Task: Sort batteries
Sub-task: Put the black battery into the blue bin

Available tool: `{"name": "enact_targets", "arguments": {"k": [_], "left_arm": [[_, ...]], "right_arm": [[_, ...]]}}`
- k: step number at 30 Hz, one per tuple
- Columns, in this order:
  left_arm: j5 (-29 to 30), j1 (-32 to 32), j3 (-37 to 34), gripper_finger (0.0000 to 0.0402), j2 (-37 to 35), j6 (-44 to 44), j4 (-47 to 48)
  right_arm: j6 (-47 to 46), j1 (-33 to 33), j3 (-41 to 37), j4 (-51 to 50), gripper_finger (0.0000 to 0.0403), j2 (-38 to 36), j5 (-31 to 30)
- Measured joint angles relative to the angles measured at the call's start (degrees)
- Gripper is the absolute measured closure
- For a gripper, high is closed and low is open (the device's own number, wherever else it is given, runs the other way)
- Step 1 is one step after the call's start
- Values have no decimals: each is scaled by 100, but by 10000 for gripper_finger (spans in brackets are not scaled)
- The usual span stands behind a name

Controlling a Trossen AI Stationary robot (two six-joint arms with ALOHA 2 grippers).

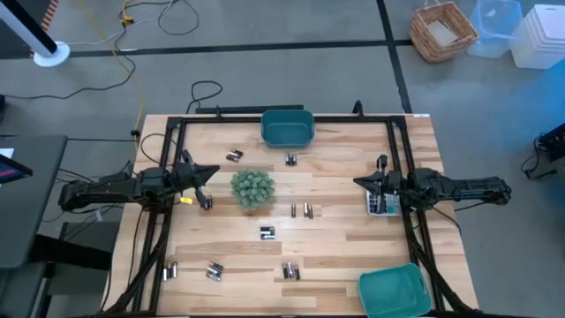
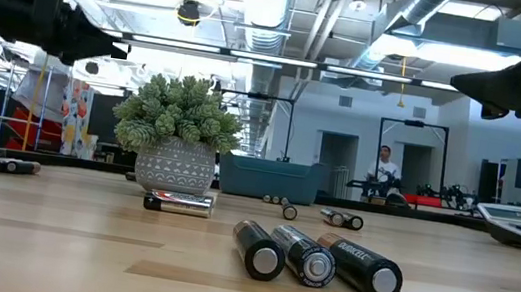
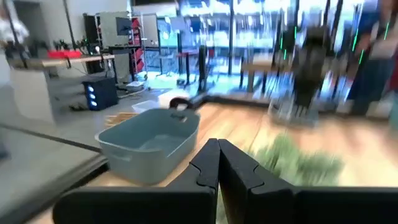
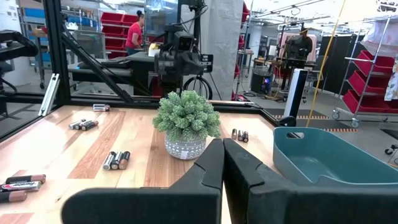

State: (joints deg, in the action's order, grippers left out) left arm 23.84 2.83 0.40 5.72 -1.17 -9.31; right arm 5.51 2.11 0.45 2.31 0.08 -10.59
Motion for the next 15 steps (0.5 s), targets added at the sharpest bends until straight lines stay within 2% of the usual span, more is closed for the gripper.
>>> {"name": "enact_targets", "arguments": {"k": [3, 6, 8, 11, 15], "left_arm": [[-133, 0, 2, 401, 1, -970, -129], [-494, 0, 65, 401, 0, -1398, -83], [-675, -2, 159, 401, 3, -1566, 324], [-705, 0, 470, 401, 7, -2123, 973], [-718, -26, 696, 401, 5, -2403, 1308]], "right_arm": [[1, 0, 0, -2, 376, 0, 2], [0, 0, 0, -1, 376, 0, 1], [37, 0, 0, 0, 376, 0, 0], [644, 0, 0, 0, 376, 0, 2], [979, 0, 0, 0, 376, 2, 0]]}}
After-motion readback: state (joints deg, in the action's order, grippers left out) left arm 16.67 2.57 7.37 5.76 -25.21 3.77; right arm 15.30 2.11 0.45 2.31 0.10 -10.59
